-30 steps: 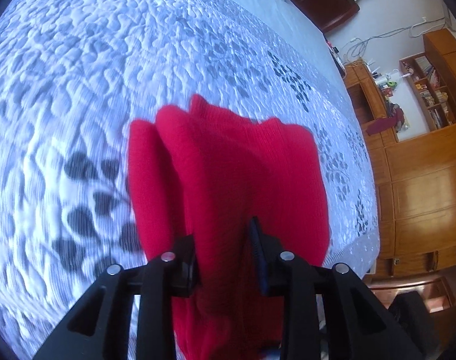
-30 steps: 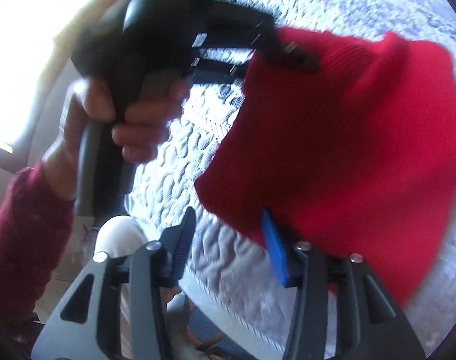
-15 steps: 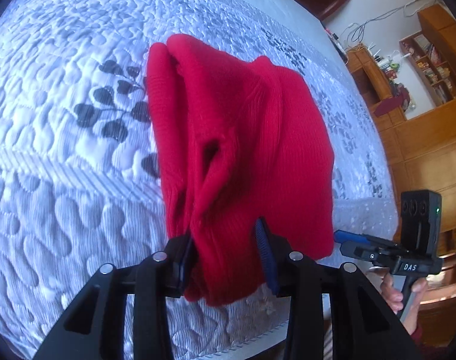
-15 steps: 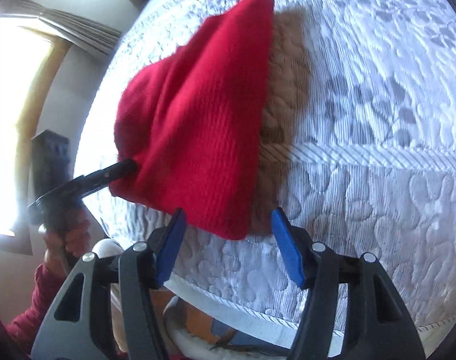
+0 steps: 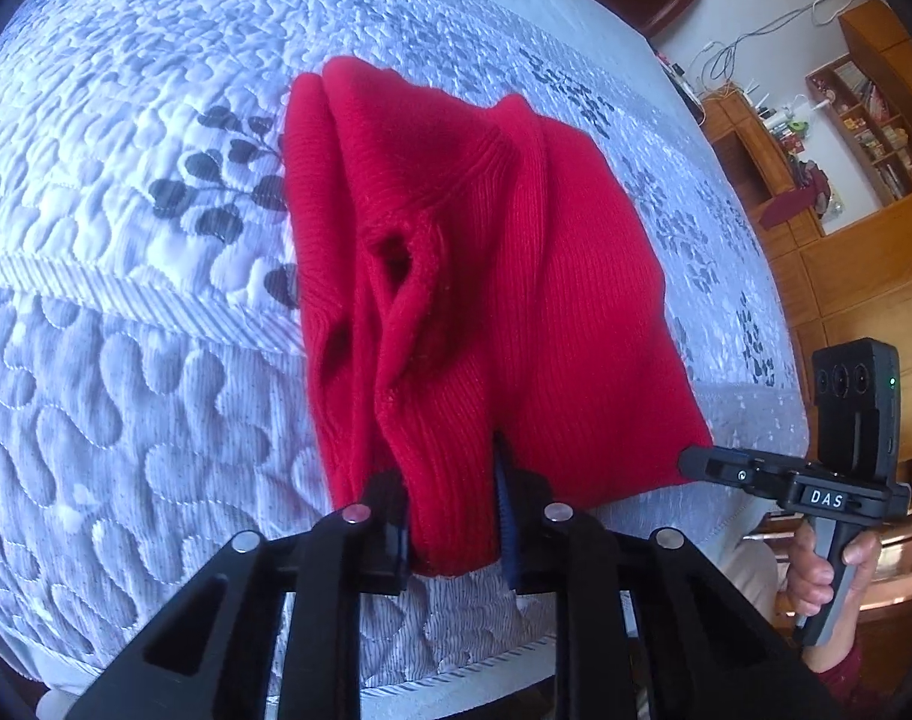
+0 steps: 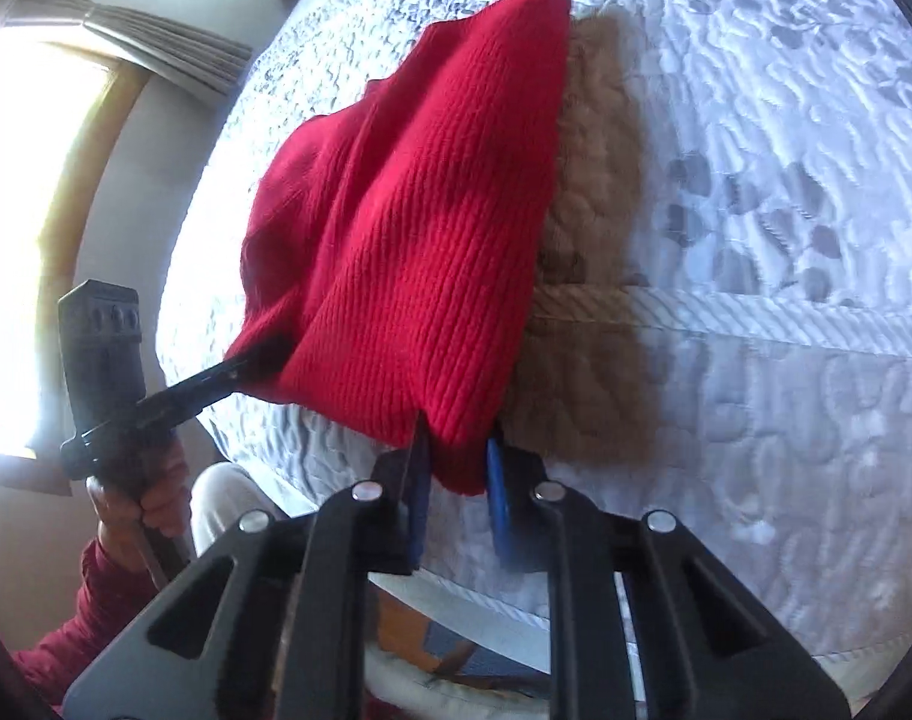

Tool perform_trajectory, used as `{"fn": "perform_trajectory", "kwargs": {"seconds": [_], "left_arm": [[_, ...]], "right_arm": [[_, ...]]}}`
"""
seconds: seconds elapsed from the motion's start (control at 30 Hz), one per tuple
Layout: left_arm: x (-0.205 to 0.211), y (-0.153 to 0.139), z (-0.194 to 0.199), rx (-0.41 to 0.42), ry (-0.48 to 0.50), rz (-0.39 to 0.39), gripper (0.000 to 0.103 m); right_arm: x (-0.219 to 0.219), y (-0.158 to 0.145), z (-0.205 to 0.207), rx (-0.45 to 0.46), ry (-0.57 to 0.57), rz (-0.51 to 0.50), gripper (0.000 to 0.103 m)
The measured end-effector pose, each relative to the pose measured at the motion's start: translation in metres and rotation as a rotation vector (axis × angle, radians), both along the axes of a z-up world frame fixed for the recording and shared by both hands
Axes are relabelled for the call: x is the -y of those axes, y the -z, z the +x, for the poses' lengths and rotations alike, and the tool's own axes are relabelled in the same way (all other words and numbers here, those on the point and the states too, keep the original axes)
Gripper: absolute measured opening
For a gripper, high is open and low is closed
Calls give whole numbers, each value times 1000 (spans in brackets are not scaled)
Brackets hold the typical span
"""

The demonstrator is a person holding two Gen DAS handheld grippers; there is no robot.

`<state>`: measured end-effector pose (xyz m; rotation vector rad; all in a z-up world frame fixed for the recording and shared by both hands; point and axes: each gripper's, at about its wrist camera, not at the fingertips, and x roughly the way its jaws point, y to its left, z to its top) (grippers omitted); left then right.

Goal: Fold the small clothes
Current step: 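Grasp the red sweater edge with both grippers and lift it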

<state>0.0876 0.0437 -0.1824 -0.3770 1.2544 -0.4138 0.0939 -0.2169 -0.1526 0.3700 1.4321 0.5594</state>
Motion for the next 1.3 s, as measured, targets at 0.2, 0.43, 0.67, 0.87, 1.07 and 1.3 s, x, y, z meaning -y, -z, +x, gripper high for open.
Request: {"fn": "perform_trajectory", "kwargs": {"seconds": [0.2,0.43,0.67,0.87,1.07,1.3], "left_arm": [[0,19,1,-32,-22,-15,20],[-15,-14,10,7,-9,4,44],[-13,-57,79,147,20,147,45],[0,-42,156,131,79,205,49],[-8,-10,187,43,55,194,53],[-2,2,189,50,60,195,29]], "right_arm": [[-13,39,1,-41,-21,-97,16],[1,7,-3,36,-41,-109,41],[14,-21,7,147,-33,-117,42],[14,-13,19,139,-34,-110,44],[13,-6,30,134,-40,-117,47],[-4,-9,51,155,-72,-112,47]]}}
